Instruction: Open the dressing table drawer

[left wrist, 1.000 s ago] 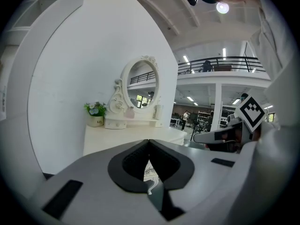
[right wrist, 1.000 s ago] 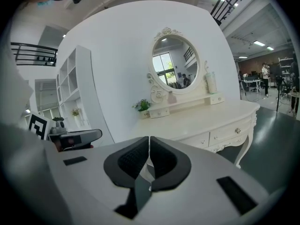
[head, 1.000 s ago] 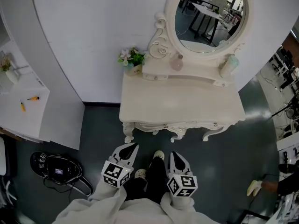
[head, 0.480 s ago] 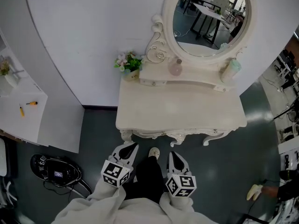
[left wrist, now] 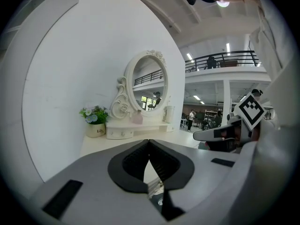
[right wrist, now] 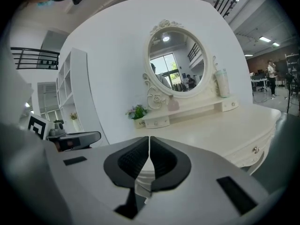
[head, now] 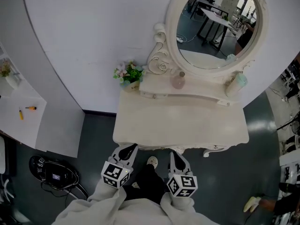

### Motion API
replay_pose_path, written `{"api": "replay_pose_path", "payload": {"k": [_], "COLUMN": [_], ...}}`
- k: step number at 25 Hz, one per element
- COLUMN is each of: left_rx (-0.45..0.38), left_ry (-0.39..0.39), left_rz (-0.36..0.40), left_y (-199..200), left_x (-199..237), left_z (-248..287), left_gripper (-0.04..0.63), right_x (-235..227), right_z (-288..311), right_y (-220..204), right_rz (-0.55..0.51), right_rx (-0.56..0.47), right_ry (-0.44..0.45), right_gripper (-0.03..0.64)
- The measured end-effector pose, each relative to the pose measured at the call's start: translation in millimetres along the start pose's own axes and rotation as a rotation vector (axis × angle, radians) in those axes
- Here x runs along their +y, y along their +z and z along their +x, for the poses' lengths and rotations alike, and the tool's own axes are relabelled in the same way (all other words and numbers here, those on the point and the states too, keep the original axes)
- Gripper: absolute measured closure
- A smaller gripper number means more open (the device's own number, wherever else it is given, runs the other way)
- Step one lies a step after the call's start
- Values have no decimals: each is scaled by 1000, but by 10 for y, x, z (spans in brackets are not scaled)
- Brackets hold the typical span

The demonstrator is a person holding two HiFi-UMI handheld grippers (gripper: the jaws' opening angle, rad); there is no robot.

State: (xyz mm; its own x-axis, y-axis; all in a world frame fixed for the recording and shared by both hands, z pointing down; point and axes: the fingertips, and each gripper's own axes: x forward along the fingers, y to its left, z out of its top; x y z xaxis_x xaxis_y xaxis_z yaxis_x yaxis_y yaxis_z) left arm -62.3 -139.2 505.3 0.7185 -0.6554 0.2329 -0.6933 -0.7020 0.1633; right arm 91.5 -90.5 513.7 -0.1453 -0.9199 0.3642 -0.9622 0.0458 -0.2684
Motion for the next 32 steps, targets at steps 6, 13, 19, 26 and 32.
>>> {"api": "replay_pose_path", "payload": {"k": [6, 13, 19, 26, 32], "left_rx": [10, 20, 10, 11, 39], "left_ry": [17, 39, 53, 65, 98], "left_rz": [-4, -10, -13, -9, -9], "left_y": [76, 151, 217, 172, 89], "left_x": [139, 298, 397, 528, 681], "left_z": [373, 734, 1017, 1475, 1895], "left_gripper": [578, 578, 578, 578, 577], "right_x": [-194, -398, -522, -714, -926], "right_z": [333, 671, 921, 1230, 1426], "right_y": [139, 294, 413, 516, 633], "right_rz": [-5, -2, -2, -9, -13], "right_rx": [18, 31, 45, 59, 67], "right_ry": [17, 34, 49, 57, 54], "right_gripper": [581, 583, 581, 581, 581]}}
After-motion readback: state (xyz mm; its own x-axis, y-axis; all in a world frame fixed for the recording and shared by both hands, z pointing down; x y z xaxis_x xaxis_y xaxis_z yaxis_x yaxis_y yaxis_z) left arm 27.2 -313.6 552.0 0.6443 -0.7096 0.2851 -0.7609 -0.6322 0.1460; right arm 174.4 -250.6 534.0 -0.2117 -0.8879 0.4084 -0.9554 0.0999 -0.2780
